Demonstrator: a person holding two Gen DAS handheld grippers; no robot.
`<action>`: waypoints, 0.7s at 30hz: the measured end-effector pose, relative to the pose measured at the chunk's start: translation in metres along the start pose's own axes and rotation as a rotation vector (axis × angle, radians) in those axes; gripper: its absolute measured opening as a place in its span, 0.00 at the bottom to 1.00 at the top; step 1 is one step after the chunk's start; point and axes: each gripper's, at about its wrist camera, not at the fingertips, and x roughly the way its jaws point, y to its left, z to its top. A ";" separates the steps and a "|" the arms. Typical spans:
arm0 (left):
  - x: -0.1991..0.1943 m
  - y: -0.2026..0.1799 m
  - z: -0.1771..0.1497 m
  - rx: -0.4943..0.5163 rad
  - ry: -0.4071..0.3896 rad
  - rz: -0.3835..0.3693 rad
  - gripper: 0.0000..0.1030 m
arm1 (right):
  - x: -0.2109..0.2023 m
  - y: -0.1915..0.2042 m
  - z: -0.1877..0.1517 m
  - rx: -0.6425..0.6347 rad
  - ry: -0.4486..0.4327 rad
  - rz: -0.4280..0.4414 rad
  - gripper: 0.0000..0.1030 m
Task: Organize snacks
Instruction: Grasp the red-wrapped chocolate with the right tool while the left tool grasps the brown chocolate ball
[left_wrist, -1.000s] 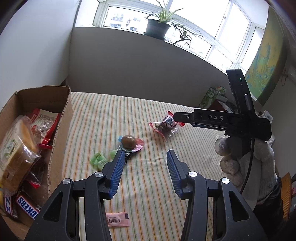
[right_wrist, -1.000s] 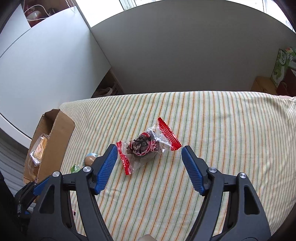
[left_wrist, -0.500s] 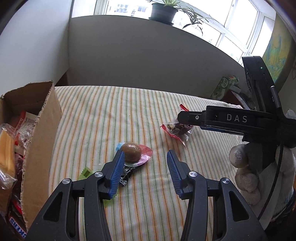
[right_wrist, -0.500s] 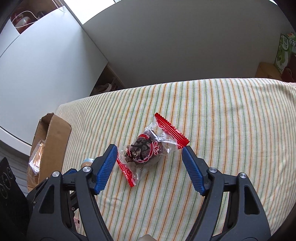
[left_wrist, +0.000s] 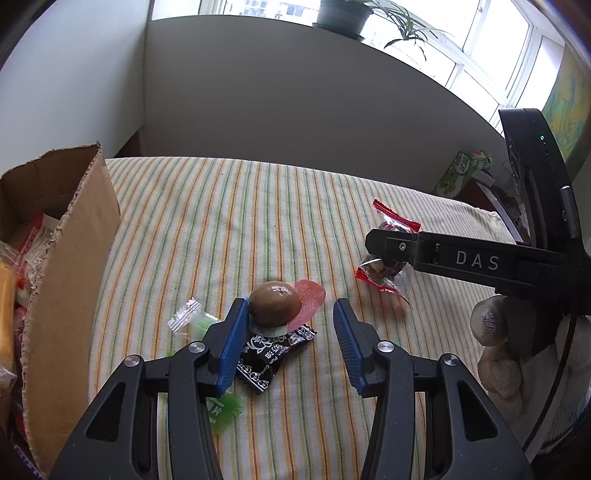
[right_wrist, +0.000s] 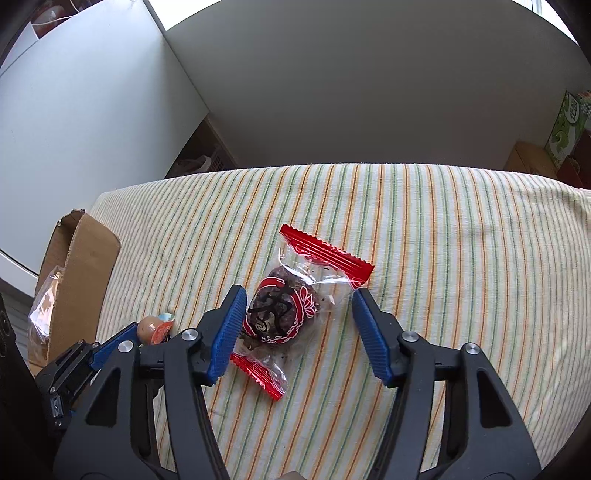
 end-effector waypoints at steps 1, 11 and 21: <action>0.000 0.000 0.000 0.002 -0.002 0.003 0.45 | 0.000 0.000 -0.001 -0.001 -0.001 0.004 0.57; 0.004 -0.004 0.002 0.012 -0.007 0.009 0.33 | -0.010 -0.012 -0.006 -0.052 0.005 0.006 0.44; -0.001 -0.011 -0.001 0.040 -0.017 -0.007 0.28 | -0.019 -0.016 -0.012 -0.046 0.003 0.043 0.33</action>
